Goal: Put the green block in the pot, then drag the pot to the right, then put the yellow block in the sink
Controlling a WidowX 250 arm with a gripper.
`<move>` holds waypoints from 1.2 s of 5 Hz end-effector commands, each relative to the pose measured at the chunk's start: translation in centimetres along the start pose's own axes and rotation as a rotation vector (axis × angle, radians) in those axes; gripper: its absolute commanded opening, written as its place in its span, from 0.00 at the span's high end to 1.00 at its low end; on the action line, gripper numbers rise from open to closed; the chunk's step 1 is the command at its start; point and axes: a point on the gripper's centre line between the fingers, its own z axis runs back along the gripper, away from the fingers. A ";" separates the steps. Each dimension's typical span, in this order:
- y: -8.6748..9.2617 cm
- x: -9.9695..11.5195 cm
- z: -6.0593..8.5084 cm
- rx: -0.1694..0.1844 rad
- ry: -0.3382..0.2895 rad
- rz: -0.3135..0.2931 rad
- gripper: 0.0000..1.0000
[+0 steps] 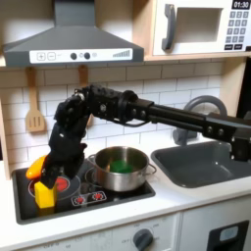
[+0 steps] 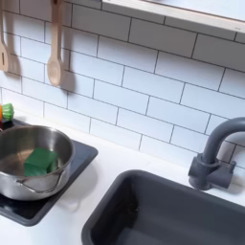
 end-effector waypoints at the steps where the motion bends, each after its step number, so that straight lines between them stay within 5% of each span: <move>1: 0.0 0.7 -0.9 0.012 -0.011 0.004 0.00; 6: -0.2 1.3 -2.4 0.021 -0.009 0.024 0.00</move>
